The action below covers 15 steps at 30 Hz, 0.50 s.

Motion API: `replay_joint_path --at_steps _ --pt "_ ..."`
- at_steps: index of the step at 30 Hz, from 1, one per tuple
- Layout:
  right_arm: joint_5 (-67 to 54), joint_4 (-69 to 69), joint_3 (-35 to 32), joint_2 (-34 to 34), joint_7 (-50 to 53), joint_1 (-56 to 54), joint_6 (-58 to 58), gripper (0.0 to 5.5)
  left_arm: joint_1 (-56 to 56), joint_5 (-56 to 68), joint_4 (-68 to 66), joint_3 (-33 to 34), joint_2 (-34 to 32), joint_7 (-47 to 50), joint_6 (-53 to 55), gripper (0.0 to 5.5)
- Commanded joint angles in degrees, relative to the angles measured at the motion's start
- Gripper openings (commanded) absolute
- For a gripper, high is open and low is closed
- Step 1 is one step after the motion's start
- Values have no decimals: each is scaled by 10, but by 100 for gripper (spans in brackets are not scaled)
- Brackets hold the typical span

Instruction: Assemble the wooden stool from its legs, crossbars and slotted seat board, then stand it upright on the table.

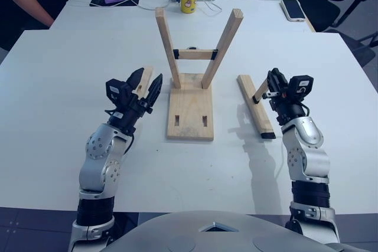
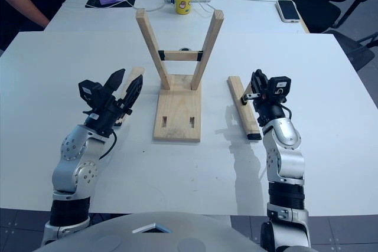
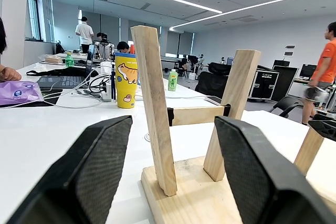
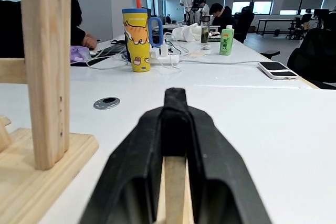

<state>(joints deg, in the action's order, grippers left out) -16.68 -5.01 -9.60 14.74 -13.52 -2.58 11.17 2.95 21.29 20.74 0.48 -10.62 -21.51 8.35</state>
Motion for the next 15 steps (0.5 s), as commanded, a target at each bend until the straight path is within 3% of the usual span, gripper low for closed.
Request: replay_joint_path --at_steps 1,5,15 --pt "-8 -12 0 -1 -4 -2 27 138 10 -8 -3 -3 3 1 -8 292" --pt "-8 -24 -4 5 -6 -16 34 192 16 -12 -6 -6 7 2 -16 292" --pt "-46 -80 -67 50 25 -170 96 192 35 -26 -15 -15 21 9 -33 292"
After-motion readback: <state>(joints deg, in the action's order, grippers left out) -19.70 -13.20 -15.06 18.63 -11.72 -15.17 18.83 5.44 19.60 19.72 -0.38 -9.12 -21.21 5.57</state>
